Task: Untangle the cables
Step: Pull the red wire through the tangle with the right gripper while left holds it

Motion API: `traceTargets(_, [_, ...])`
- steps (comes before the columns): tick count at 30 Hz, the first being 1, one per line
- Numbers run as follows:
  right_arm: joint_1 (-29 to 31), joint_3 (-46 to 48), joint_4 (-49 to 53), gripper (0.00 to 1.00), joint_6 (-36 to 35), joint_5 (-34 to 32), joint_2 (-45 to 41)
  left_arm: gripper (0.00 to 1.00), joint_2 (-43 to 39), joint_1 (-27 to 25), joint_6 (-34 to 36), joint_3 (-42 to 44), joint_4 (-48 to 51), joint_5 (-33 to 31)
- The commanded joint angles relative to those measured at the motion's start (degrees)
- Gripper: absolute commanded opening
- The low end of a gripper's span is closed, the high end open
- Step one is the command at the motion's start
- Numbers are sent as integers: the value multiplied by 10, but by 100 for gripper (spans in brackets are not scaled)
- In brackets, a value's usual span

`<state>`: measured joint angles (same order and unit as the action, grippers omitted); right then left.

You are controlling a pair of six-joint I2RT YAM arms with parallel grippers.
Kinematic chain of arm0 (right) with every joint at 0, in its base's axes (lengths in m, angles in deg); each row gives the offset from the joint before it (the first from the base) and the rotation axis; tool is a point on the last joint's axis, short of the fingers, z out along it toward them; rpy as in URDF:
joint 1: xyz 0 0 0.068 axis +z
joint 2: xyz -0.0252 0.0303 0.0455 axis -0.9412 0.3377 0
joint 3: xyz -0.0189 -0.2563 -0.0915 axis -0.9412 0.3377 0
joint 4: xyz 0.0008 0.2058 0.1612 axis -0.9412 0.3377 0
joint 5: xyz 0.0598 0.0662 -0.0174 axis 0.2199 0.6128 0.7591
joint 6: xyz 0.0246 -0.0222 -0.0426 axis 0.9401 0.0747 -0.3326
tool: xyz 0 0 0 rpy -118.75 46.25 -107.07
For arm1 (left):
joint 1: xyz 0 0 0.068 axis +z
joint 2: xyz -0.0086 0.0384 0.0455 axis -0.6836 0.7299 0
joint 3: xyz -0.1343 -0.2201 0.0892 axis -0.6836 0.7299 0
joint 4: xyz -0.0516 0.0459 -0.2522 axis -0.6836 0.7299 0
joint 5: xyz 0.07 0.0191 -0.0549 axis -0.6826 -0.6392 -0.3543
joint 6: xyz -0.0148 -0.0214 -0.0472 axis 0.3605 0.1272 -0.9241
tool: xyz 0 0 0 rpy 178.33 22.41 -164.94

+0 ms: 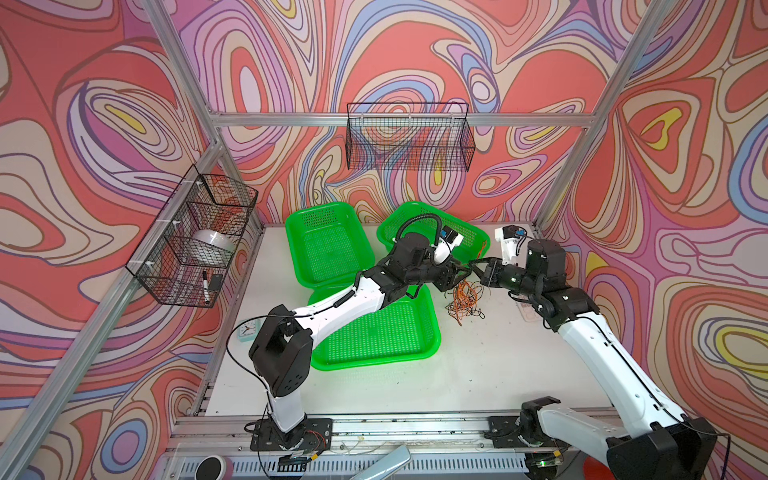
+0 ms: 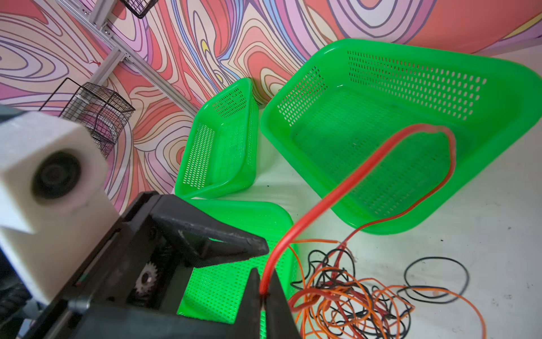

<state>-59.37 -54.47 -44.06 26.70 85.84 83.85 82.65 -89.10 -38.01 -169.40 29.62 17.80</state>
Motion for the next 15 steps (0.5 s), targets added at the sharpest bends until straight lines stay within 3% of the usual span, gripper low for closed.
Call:
traceTargets(1, [2,-17,-17,0,12,20,4,43,20,-8,14,-23,-19,9])
traceTargets(7, [2,-16,-32,0,20,36,3,33,38,-10,7,-35,-28,0])
traceTargets(11, [2,-10,-39,0,23,43,-2,4,43,-12,2,-44,-34,-10])
traceTargets(13, [2,-7,-38,0,23,32,-10,0,41,-13,-5,-46,-39,-16])
traceTargets(14, [2,-4,-32,5,23,15,-17,0,38,-13,-9,-46,-42,-17])
traceTargets(15, [2,-2,-21,22,19,-8,-25,0,34,-13,-12,-46,-44,-24])
